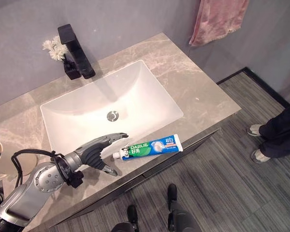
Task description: Put brush and paste in cup on sink, flatten towel.
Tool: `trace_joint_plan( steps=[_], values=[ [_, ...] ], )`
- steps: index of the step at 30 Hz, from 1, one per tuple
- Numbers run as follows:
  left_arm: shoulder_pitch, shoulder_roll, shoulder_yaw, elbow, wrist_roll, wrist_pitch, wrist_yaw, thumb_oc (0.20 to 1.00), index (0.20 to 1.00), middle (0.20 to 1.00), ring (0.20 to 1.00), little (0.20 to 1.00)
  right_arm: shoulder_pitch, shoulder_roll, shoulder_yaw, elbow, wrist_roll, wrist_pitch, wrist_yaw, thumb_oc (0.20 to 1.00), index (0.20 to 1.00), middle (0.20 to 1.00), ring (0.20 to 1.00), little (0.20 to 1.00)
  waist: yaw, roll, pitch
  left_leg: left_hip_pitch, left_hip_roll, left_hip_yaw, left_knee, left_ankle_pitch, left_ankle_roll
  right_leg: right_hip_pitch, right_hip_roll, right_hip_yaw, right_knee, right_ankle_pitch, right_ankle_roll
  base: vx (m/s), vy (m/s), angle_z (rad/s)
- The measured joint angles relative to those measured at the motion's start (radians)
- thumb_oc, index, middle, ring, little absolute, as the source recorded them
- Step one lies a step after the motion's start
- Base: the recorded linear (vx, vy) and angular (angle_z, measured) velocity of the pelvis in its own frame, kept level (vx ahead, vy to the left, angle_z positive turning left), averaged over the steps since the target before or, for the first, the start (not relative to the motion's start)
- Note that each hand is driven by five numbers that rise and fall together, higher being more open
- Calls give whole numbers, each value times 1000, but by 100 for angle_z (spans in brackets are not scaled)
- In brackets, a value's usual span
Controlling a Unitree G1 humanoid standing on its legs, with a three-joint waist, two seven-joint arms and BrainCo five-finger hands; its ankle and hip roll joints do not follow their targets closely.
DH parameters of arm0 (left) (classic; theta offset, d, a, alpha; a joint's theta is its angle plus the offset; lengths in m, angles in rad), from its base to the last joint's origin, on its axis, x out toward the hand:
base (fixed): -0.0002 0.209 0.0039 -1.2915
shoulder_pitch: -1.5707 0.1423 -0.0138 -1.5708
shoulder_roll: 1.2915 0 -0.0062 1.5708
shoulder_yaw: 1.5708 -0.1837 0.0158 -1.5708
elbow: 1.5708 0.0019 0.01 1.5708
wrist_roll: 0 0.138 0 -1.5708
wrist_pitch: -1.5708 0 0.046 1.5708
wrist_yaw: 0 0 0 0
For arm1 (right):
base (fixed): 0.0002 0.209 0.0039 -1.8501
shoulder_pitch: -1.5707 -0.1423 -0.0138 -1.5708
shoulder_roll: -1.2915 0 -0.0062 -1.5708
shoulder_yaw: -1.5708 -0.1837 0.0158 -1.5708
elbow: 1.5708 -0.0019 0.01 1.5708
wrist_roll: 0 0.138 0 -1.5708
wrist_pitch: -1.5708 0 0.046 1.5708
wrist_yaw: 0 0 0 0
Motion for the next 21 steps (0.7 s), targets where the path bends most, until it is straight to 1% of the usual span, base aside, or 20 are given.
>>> trace_joint_plan(
  steps=[6,10,16,21],
  values=[
    [-3,-3,-9,29,10,0,0,1000,1000,1000,1000,1000,-7,0,6,-11,35,0,-14,1000,1000,1000,1000,1000,0,1,0,0,3,9,0,0,0,-4,6,7,-1,2,0,-2,-11,-4],
    [-14,-3,-51,29,15,-1,1,1000,1000,1000,1000,1000,-23,1,17,-11,37,0,-15,1000,1000,1000,1000,1000,-2,3,1,0,1,12,0,0,-1,-6,4,10,-1,1,1,0,0,0],
    [-28,-8,-72,31,38,-1,1,1000,1000,1000,1000,1000,-24,1,17,-10,40,0,-15,1000,1000,1000,1000,1000,-2,5,3,1,1,17,0,0,-1,-8,5,15,-1,2,0,0,-1,-1],
    [-40,-8,-69,26,38,0,1,1000,1000,1000,1000,1000,-23,1,17,-9,40,0,-15,1000,1000,1000,1000,1000,-3,5,3,3,3,20,0,0,-1,-6,7,18,-1,2,0,0,0,0]
  ],
)
